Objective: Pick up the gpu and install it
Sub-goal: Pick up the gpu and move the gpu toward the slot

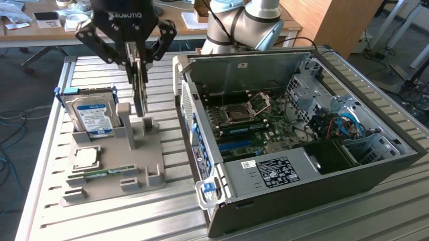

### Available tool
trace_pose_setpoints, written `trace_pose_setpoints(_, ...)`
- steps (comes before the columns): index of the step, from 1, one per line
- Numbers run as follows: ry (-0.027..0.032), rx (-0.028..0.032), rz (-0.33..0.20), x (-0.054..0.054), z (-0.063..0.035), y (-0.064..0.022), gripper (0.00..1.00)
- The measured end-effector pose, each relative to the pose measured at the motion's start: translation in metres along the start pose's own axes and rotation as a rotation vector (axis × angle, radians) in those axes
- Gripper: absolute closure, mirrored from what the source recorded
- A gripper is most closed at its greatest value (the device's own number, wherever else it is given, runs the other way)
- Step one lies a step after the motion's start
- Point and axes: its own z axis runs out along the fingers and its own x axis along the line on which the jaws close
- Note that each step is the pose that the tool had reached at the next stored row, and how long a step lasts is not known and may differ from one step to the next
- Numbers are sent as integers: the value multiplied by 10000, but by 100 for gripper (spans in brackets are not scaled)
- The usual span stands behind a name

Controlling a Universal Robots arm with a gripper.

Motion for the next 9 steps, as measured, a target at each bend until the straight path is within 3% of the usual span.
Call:
trace_pose_setpoints(6, 0, -2, 0, -3, -163, 7, 73)
trace_pose_setpoints(9, 0, -3, 0, -4, -190, 8, 73)
